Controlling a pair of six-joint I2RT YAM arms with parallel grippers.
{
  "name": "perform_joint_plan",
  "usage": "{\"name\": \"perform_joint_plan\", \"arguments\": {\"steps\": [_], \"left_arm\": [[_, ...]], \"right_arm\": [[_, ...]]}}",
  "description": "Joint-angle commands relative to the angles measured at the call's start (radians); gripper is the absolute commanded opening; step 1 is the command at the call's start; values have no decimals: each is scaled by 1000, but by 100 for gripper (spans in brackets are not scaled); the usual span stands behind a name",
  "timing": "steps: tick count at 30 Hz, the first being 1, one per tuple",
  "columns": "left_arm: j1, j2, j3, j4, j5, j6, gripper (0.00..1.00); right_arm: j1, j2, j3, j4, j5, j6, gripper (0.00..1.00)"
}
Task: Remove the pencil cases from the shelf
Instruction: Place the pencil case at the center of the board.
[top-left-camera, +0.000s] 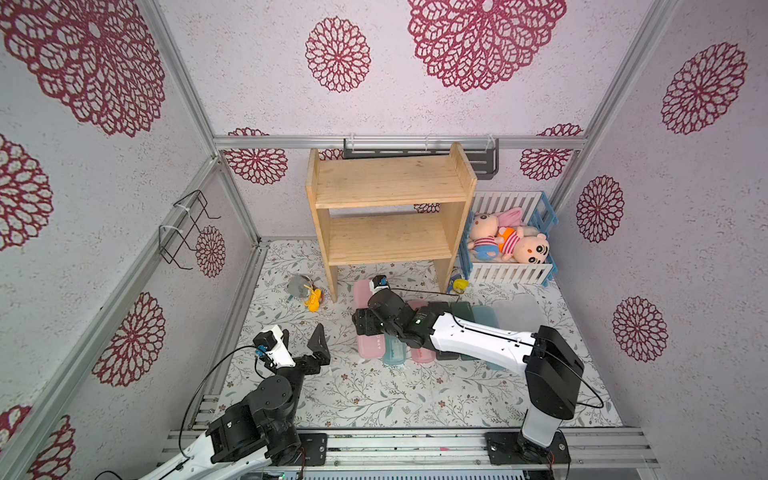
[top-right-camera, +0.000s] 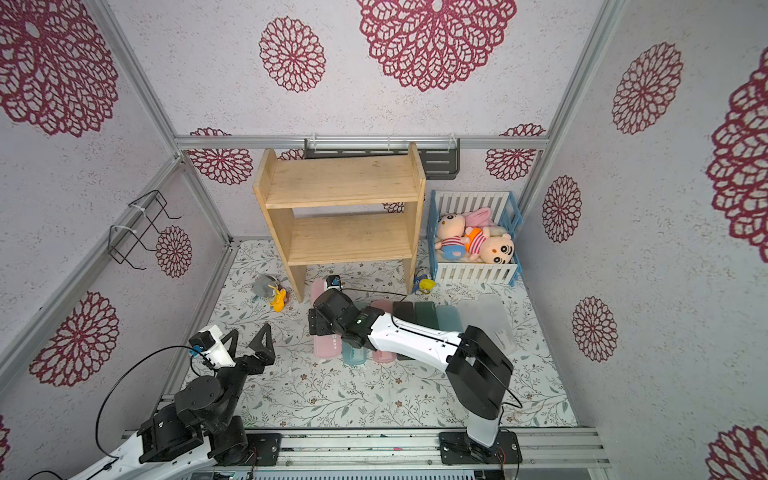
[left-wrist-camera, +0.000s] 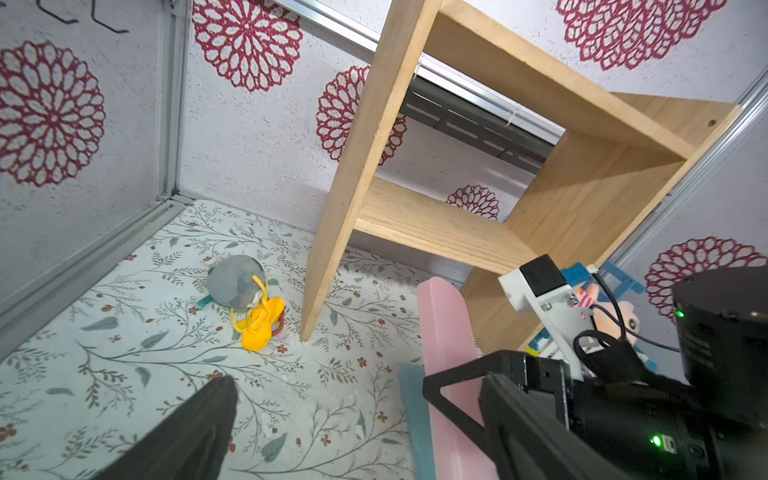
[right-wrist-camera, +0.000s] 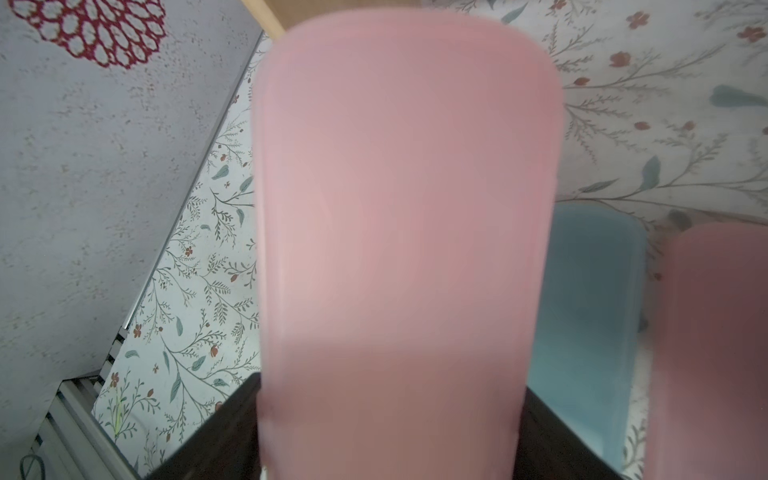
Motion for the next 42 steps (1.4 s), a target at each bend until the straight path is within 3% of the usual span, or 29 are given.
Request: {"name": "perform_joint_plan", "arguments": {"steps": [1, 8, 13, 26, 32, 37, 40, 42], "left_arm": [[-6, -8, 17, 24, -56, 62, 97], [-6, -52, 14, 1, -42, 73, 97], [-7, -52, -7, 7, -76, 88, 97], [-1, -19, -13, 89, -134, 134, 97], [43, 96, -55, 301, -148, 210, 97], [192, 487, -59, 502, -78, 74, 97], [204, 689, 22, 666, -65, 237, 97], [251, 748, 82, 694, -22, 317, 97]], "right_arm": [[-19, 63, 71, 63, -35, 28, 75], [-40, 210, 157, 42, -50, 44, 77], [-52, 272, 171, 24, -36, 65, 83], [-65, 275, 209, -24, 22, 52, 99], [-64, 74, 58, 78, 121, -57, 99], [-93, -191, -247, 163, 312, -256, 99], [-175, -356, -402, 164, 327, -275, 99], [-223, -477, -487, 185, 339, -304, 99]]}}
